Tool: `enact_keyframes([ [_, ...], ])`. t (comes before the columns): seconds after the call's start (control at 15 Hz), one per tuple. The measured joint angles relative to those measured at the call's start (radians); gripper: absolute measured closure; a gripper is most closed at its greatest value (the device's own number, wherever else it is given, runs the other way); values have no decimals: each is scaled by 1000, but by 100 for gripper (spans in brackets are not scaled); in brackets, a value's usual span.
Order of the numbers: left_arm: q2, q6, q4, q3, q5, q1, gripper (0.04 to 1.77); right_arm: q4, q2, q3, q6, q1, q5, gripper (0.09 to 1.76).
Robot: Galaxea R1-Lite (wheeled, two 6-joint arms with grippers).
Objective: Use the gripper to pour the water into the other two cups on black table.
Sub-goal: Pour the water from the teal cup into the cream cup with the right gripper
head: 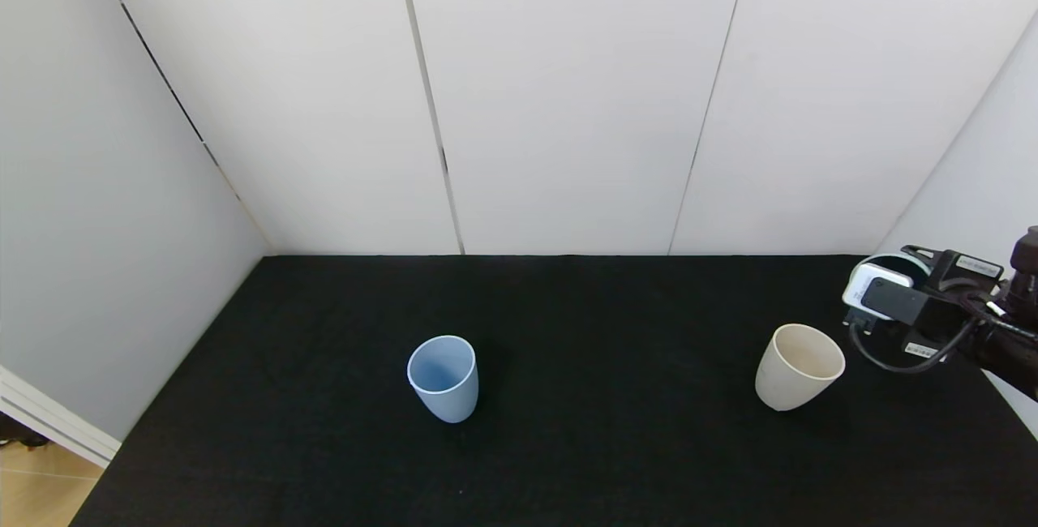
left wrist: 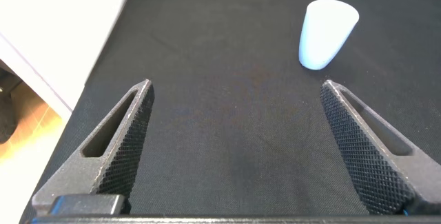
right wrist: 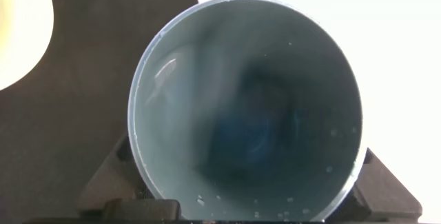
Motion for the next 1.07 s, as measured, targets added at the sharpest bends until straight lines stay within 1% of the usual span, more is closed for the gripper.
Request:
enact_keyframes([
  [0.13,0,0,0,0,0,0,9,-1,24,-7,-24,5,-2,64],
  [0.4,0,0,0,0,0,0,9,-3,49,-19,-53,38,-71,64],
  [1.07,0,0,0,0,0,0,9,-1,61,-43,-179,69,-85,64],
])
